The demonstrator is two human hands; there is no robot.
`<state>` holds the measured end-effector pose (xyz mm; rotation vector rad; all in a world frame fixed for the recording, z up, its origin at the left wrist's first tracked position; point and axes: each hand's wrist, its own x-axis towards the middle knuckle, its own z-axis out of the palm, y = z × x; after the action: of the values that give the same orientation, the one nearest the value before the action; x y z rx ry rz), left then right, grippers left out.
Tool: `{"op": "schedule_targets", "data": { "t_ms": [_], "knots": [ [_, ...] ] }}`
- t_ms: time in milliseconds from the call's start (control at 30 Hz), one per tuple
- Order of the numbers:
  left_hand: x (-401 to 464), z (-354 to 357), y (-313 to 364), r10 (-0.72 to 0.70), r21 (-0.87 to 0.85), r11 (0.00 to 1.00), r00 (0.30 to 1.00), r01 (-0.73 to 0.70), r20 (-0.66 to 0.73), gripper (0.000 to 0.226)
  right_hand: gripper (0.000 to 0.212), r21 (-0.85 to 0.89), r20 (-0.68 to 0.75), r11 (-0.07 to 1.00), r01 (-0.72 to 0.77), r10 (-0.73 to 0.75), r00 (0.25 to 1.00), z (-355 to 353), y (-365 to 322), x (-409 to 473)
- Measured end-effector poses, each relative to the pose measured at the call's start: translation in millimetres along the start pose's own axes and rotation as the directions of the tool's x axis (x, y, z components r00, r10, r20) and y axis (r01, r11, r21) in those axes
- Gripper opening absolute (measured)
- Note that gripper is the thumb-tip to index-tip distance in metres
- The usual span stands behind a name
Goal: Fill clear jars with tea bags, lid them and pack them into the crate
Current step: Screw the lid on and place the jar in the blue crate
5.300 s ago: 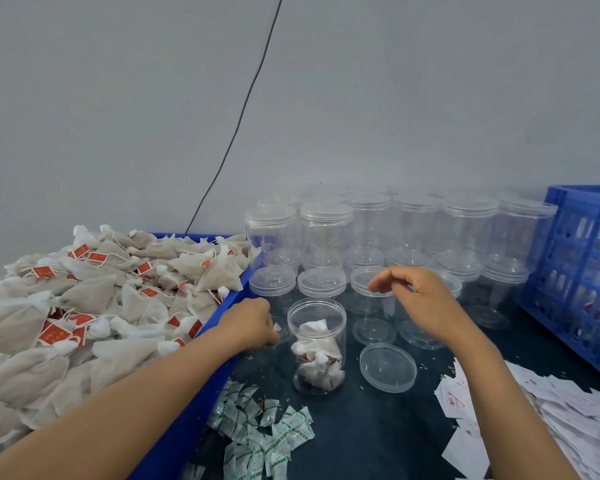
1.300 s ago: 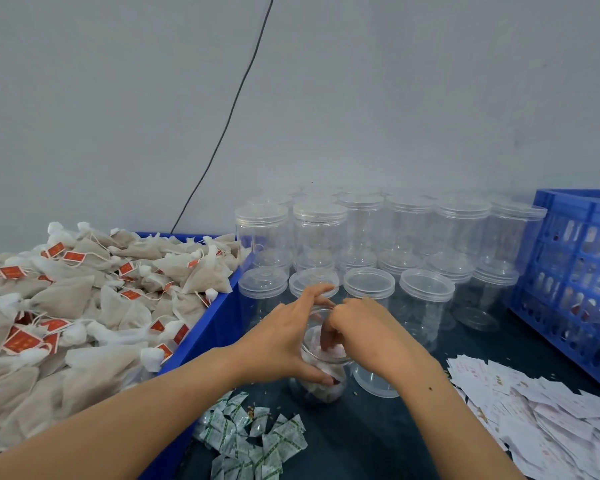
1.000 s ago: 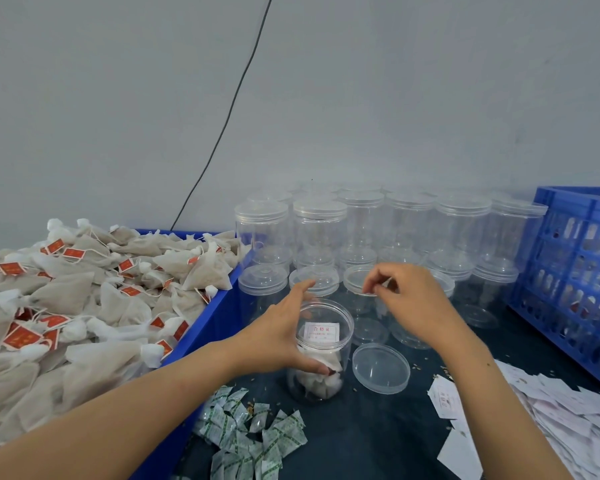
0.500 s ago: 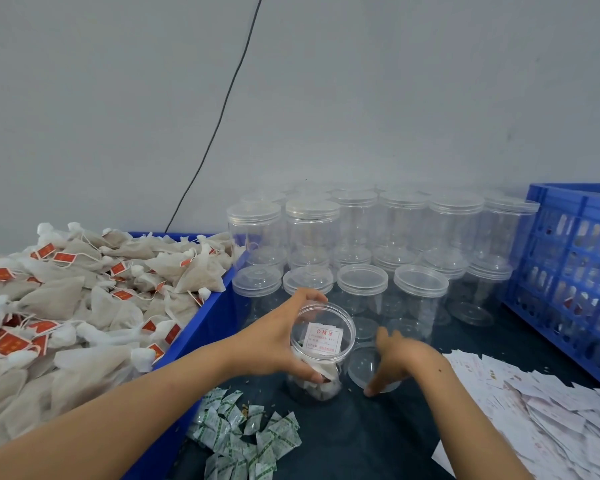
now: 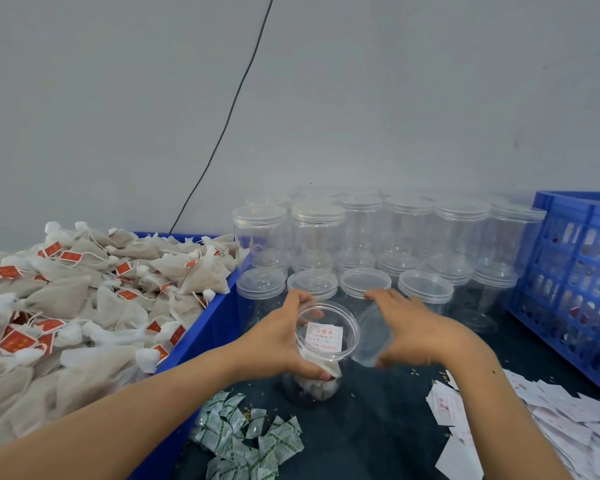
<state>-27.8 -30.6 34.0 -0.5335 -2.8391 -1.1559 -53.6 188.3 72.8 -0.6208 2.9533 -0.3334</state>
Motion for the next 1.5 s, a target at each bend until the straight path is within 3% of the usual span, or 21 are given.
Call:
{"op": "schedule_targets", "data": {
  "t_ms": [200, 367, 433, 600, 800, 1067, 1133, 1233, 1333, 1500],
  "knots": [
    [-3.3, -2.6, 6.5, 0.007, 0.032, 0.999, 0.999, -0.005, -0.044, 0.095, 0.097, 0.141, -0.086, 0.948, 0.284, -0.274, 0.958, -10.1, -7.8, -8.9],
    [-3.9, -2.5, 8.0, 0.028, 0.077, 0.997, 0.998, -0.024, -0.055, 0.098, 0.079, 0.287, -0.081, 0.88, 0.379, -0.373, 0.925, -10.6, -13.1, -8.0],
    [-3.5, -0.9, 8.2, 0.04, 0.077, 0.996, 0.997, -0.035, -0.061, 0.098, 0.077, 0.347, -0.136, 0.851, 0.394, -0.37, 0.919, -5.7, -20.3, -4.9],
    [-2.1, -3.2, 7.0, 0.031, 0.008, 1.0, 0.986, -0.03, -0.163, 0.091, 0.079, 0.286, -0.222, 0.859, 0.425, -0.372, 0.901, 18.1, -40.0, 9.0],
    [-1.2, -2.7, 3.2, 0.051, -0.083, 0.994, 0.973, -0.071, -0.224, 0.104, 0.069, 0.368, -0.324, 0.849, 0.379, -0.265, 0.908, 33.9, -43.2, 22.3],
    [1.5, -7.2, -1.5, 0.028, -0.233, 0.971, 0.992, -0.056, -0.123, 0.115, 0.066, 0.35, -0.505, 0.835, 0.426, -0.215, 0.836, 20.2, -36.5, 17.4],
    [1.7, -9.5, -4.9, 0.001, -0.265, 0.964, 0.997, -0.021, -0.074, 0.106, 0.063, 0.393, -0.565, 0.795, 0.463, -0.189, 0.803, 14.8, -34.5, 15.4],
    [3.0, -13.2, -6.1, -0.038, -0.33, 0.944, 0.992, -0.004, -0.121, 0.091, 0.061, 0.437, -0.629, 0.745, 0.504, -0.148, 0.763, 8.9, -32.0, 12.4],
    [3.7, -17.6, -5.7, -0.037, -0.388, 0.921, 0.984, -0.035, -0.177, 0.083, 0.058, 0.512, -0.617, 0.684, 0.52, -0.128, 0.776, 3.8, -31.1, 9.6],
    [3.0, -19.8, -5.1, -0.019, -0.418, 0.907, 0.988, -0.048, -0.154, 0.078, 0.052, 0.56, -0.596, 0.642, 0.524, -0.127, 0.793, 2.8, -35.9, 6.9]
  ]
}}
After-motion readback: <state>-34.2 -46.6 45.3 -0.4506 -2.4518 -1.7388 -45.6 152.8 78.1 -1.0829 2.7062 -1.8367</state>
